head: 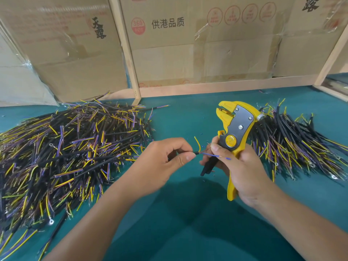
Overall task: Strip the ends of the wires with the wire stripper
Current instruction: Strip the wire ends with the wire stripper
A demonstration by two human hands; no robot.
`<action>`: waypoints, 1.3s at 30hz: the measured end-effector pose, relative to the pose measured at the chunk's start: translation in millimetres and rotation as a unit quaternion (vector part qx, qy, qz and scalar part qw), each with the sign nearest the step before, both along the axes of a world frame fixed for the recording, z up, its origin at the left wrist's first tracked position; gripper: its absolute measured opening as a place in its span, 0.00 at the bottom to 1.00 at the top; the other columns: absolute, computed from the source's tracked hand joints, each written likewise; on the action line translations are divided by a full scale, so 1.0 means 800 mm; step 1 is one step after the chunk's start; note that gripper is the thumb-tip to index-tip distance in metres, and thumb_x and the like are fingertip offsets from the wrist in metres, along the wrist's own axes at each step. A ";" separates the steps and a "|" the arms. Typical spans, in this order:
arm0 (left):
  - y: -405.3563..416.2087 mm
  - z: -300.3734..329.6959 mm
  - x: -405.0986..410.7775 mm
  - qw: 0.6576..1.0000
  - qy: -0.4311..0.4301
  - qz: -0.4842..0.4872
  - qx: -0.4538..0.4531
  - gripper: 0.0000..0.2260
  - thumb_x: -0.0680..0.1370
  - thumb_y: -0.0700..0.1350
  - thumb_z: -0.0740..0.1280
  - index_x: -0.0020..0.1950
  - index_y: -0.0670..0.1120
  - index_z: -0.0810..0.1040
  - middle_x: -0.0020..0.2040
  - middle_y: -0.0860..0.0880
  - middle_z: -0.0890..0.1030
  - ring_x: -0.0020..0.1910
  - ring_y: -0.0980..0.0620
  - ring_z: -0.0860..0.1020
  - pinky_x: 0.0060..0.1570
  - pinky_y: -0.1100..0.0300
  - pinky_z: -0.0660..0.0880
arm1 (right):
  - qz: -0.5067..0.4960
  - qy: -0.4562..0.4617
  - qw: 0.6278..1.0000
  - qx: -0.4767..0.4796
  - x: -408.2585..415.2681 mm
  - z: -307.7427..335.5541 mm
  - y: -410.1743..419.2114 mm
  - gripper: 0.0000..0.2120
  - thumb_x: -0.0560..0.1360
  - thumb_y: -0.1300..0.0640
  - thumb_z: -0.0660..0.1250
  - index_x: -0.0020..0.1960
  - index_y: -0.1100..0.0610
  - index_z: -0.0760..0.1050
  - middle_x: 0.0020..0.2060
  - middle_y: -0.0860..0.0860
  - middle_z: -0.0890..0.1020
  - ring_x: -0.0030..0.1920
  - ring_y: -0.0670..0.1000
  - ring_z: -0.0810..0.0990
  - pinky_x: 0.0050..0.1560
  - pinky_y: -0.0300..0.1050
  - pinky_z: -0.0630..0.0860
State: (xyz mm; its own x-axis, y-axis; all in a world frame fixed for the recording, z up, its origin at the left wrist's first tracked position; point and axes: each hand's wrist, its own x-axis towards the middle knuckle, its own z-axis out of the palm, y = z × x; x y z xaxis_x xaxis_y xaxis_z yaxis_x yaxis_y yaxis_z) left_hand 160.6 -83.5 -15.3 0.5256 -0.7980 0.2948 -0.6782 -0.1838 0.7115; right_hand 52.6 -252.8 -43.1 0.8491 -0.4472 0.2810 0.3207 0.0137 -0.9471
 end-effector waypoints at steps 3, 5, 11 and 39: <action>0.003 0.001 0.001 1.000 0.002 -0.007 -0.003 0.04 0.81 0.49 0.67 0.47 0.53 0.79 0.34 0.58 0.73 0.31 0.51 0.65 0.32 0.59 0.63 | 0.002 0.003 1.000 0.005 0.001 -0.002 -0.001 0.07 0.74 0.53 0.66 0.40 0.46 0.81 0.35 0.54 0.83 0.39 0.60 0.83 0.47 0.67 0.78; 0.003 0.002 0.001 1.000 -0.010 -0.012 -0.010 0.02 0.81 0.49 0.66 0.51 0.55 0.79 0.38 0.58 0.77 0.32 0.51 0.68 0.34 0.59 0.66 | 0.005 0.003 1.000 0.006 0.001 -0.003 -0.001 0.07 0.75 0.54 0.66 0.40 0.46 0.81 0.34 0.54 0.83 0.39 0.60 0.82 0.47 0.70 0.78; 0.008 0.001 0.006 0.999 -0.043 -0.015 0.011 0.03 0.82 0.45 0.66 0.50 0.51 0.79 0.39 0.61 0.77 0.33 0.56 0.71 0.35 0.64 0.67 | 0.003 0.011 1.000 -0.020 0.001 -0.005 -0.003 0.06 0.74 0.52 0.67 0.41 0.45 0.82 0.35 0.52 0.83 0.40 0.58 0.85 0.50 0.69 0.79; -0.006 -0.014 0.002 0.986 -0.145 0.063 -0.056 0.04 0.82 0.44 0.64 0.52 0.53 0.76 0.44 0.57 0.76 0.31 0.60 0.68 0.33 0.72 0.61 | 0.006 -0.018 1.000 -0.003 0.003 0.000 -0.011 0.07 0.76 0.56 0.65 0.40 0.51 0.79 0.36 0.52 0.80 0.40 0.59 0.81 0.52 0.69 0.77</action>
